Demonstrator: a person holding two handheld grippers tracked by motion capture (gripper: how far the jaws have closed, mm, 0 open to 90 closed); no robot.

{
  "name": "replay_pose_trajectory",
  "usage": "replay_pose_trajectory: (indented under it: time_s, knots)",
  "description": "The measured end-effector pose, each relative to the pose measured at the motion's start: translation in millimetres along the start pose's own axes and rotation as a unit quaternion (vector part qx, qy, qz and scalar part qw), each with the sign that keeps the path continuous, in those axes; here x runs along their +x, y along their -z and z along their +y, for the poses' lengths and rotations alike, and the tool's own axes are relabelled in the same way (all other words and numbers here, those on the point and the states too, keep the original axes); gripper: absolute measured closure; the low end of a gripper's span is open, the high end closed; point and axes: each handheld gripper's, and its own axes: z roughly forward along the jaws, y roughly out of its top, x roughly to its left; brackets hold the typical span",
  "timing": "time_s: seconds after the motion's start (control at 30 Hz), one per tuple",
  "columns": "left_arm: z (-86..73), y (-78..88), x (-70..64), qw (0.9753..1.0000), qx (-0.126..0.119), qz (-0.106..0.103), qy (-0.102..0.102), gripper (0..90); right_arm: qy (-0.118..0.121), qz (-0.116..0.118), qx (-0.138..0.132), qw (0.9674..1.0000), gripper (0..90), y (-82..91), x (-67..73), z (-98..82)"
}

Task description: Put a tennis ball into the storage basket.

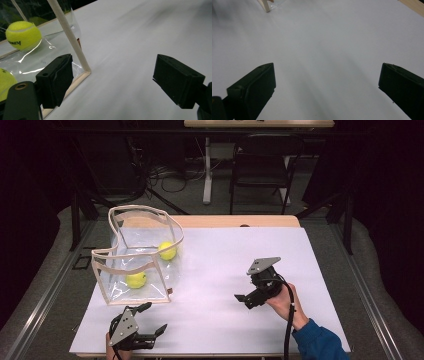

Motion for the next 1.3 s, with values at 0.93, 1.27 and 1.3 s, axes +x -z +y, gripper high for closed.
replay_pose_trajectory:
  time_s: [0.93,1.27,1.3]
  knots:
    - [0.0,0.3,-0.6,1.0,-0.001,-0.002,-0.002,15.9,-0.048,-0.014,0.024,0.9985,0.0,3.8,5.1,-71.8]
    - [-0.1,-0.2,-0.9,1.0,0.001,-0.002,-0.001,15.9,-0.061,-0.018,0.017,0.9979,0.0,7.1,9.1,-89.7]
    - [-0.1,-0.2,-1.1,1.0,0.001,-0.001,-0.001,15.9,-0.06,-0.018,0.016,0.9979,0.0,7.3,9.1,-90.1]
